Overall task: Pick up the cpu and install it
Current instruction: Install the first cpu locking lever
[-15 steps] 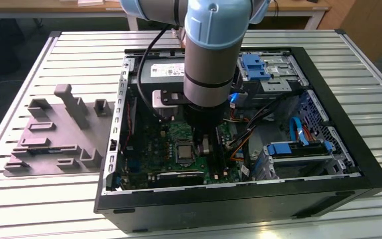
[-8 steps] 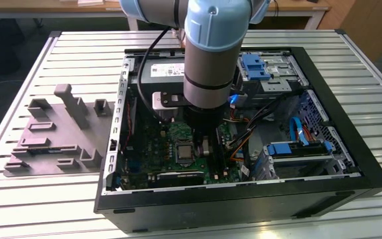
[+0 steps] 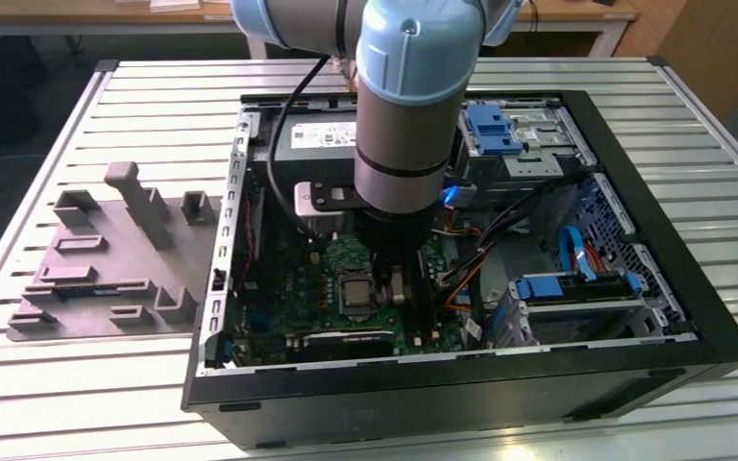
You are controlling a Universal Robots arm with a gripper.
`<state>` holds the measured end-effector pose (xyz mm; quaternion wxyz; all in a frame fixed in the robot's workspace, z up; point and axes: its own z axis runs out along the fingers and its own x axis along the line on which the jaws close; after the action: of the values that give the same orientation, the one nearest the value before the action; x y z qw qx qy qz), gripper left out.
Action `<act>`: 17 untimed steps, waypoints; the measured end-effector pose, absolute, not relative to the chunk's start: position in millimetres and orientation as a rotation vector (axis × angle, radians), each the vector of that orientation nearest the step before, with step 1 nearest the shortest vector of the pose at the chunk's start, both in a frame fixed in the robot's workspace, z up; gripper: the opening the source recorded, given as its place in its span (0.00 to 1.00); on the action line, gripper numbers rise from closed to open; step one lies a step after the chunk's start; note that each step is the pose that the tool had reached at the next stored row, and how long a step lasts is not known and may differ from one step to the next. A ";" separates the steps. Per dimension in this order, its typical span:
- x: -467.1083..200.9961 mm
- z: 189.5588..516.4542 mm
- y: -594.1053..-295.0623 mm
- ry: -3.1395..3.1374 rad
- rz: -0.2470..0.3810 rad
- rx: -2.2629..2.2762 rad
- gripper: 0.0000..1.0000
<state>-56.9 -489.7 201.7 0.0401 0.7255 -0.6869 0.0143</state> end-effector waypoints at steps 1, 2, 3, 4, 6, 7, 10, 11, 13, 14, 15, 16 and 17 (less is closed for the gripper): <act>-56.9 201.3 -490.0 -2.100 0.045 2.228 0.11; -57.1 200.9 -490.4 -2.095 0.047 2.235 0.11; -57.4 200.6 -490.8 -2.091 0.049 2.240 0.11; -57.6 200.1 -491.2 -2.086 0.050 2.245 0.11; -58.1 199.2 -492.1 -2.080 0.051 2.252 0.11; -58.2 198.7 -492.4 -2.078 0.052 2.254 0.11; -58.2 196.9 -492.6 -2.071 0.052 2.260 0.11; -58.2 196.5 -492.7 -2.070 0.052 2.260 0.11; -58.2 195.8 -492.6 -2.068 0.052 2.263 0.11; -58.2 195.5 -492.6 -2.068 0.052 2.263 0.11; -58.2 194.9 -492.6 -2.068 0.052 2.263 0.11; -58.2 194.3 -492.6 -2.068 0.052 2.263 0.11; -58.2 193.6 -492.6 -2.067 0.052 2.263 0.11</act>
<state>-58.2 -492.6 193.6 0.0378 0.7377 -0.6738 0.0170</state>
